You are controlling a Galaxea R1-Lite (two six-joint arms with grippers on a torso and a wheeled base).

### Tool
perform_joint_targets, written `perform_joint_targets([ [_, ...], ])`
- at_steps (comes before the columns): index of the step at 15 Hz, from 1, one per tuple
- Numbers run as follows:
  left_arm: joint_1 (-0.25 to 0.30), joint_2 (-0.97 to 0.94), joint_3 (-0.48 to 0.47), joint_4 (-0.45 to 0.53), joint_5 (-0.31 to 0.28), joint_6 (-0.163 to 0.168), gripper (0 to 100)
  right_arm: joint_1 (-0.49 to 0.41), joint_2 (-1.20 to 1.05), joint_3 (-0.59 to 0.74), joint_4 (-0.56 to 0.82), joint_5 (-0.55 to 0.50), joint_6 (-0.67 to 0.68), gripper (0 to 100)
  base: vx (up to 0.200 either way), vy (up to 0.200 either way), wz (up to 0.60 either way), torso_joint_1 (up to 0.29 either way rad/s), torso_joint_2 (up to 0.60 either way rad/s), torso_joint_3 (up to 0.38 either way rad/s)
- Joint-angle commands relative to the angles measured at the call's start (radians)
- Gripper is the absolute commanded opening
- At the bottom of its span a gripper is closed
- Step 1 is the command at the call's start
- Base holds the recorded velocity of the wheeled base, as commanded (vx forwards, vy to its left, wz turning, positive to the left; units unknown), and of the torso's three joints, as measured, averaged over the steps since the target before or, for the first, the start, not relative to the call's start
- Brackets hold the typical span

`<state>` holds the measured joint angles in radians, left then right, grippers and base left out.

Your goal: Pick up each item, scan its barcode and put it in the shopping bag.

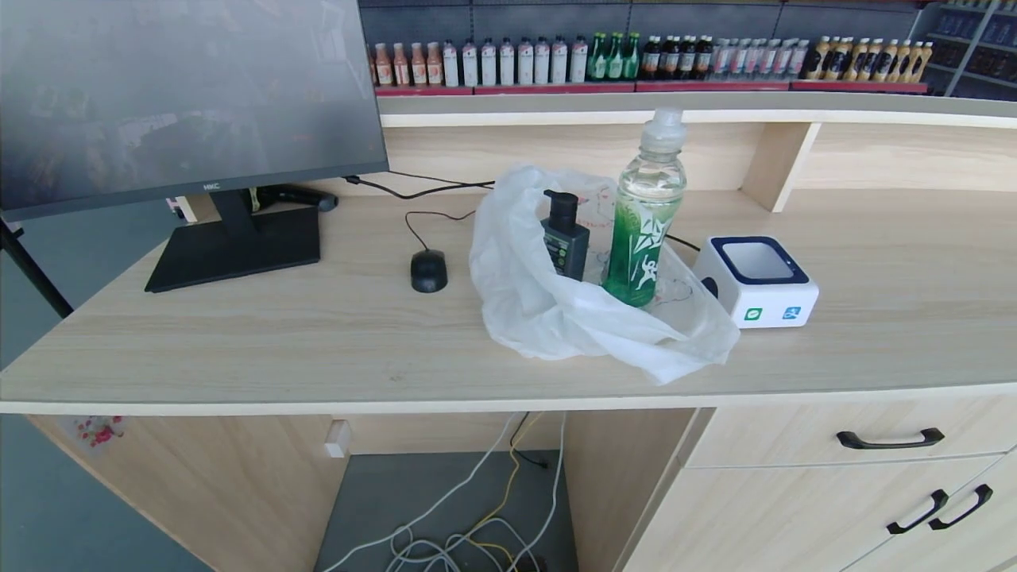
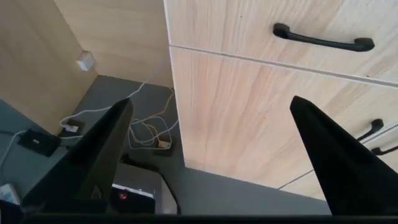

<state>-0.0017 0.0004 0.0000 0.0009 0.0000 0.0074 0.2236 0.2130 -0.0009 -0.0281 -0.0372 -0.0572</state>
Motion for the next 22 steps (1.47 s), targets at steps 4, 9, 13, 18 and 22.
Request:
perform_joint_targets([
  [4, 0.000, 0.000, 0.000, -0.001, 0.000, -0.001, 100, -0.288, -0.129, 0.001, 0.023, 0.002, -0.001, 100, 0.000, 0.000, 0.00, 0.000, 0.00, 0.000],
  [9, 0.000, 0.000, 0.000, -0.001, 0.000, -0.001, 100, -0.288, -0.126, 0.001, 0.027, 0.023, 0.045, 100, 0.000, 0.000, 0.00, 0.000, 0.00, 0.000],
  [13, 0.000, 0.000, 0.000, -0.001, 0.000, -0.001, 100, -0.210, -0.147, 0.001, 0.027, 0.042, 0.036, 100, 0.000, 0.000, 0.00, 0.000, 0.00, 0.000],
  [18, 0.000, 0.000, 0.000, 0.001, 0.000, 0.000, 100, -0.224, -0.213, 0.001, 0.027, 0.040, 0.051, 100, -0.080, 0.000, 0.00, 0.001, 0.00, 0.002],
  [22, 0.000, 0.000, 0.000, 0.001, 0.000, 0.006, 100, -0.224, -0.213, 0.001, 0.025, 0.040, 0.053, 100, -0.050, 0.000, 0.00, 0.007, 0.00, 0.001],
])
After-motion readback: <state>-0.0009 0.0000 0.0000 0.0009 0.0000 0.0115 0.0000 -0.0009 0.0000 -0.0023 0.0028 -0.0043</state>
